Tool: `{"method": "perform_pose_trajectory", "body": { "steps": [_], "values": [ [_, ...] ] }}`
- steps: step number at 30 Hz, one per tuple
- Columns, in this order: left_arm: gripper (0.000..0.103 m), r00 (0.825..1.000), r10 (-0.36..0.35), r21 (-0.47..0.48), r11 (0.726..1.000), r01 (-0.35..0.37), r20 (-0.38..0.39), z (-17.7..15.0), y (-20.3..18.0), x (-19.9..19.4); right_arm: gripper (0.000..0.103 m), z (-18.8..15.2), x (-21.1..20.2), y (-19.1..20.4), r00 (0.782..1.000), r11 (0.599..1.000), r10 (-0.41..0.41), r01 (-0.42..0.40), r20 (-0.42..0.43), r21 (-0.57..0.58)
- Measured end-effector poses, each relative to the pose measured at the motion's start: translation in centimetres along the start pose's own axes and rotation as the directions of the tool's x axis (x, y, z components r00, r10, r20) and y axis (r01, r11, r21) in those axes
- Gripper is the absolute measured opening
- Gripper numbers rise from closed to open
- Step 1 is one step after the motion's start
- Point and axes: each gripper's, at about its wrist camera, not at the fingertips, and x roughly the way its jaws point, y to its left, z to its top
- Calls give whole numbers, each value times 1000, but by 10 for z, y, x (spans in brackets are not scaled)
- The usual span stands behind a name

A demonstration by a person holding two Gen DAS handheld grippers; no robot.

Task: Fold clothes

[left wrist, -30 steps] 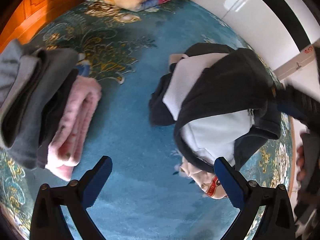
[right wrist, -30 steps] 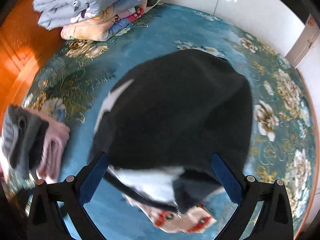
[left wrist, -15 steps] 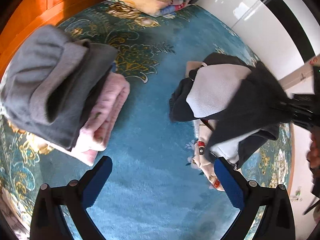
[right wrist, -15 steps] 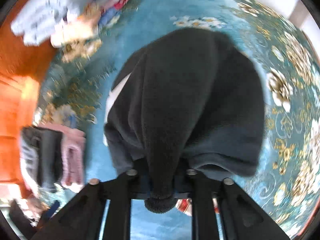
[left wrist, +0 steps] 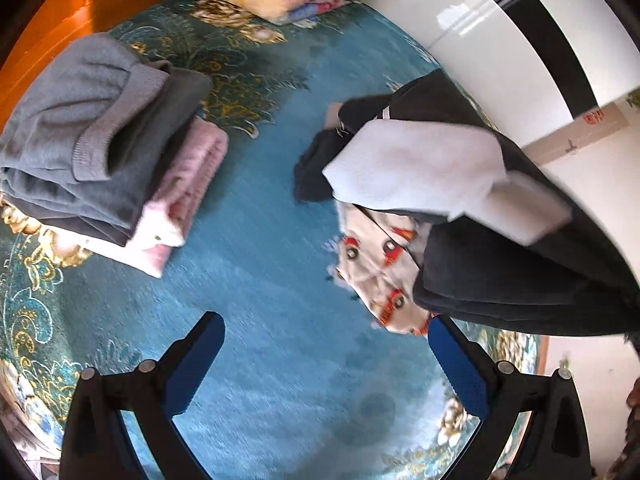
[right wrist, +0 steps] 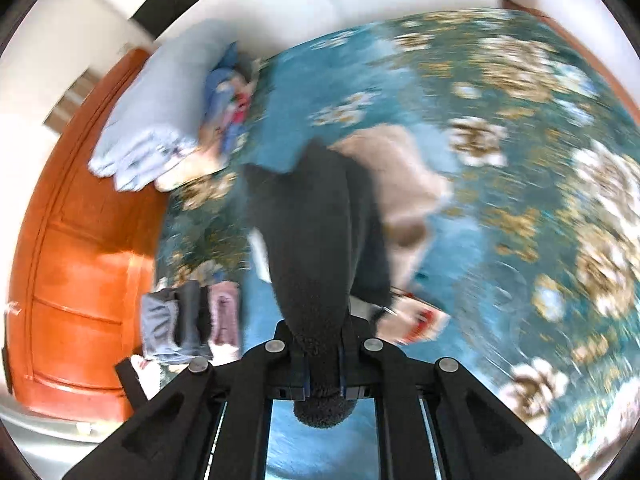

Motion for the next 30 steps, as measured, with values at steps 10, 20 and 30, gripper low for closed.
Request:
{"method": "perform_pose_trajectory", "body": {
  "steps": [10, 20, 30],
  "values": [
    [103, 999, -29, 105, 994, 33, -46, -22, -29, 0, 9, -81, -118, -243, 991, 964, -136, 131, 7, 233],
    [103, 995, -17, 134, 991, 30, -97, -37, -43, 6, 10, -81, -75, -363, 917, 885, -355, 392, -182, 250],
    [103, 993, 61, 100, 994, -50, -103, -38, -28, 11, 61, -58, -68, -307, 831, 821, -553, 532, -55, -209]
  ]
}}
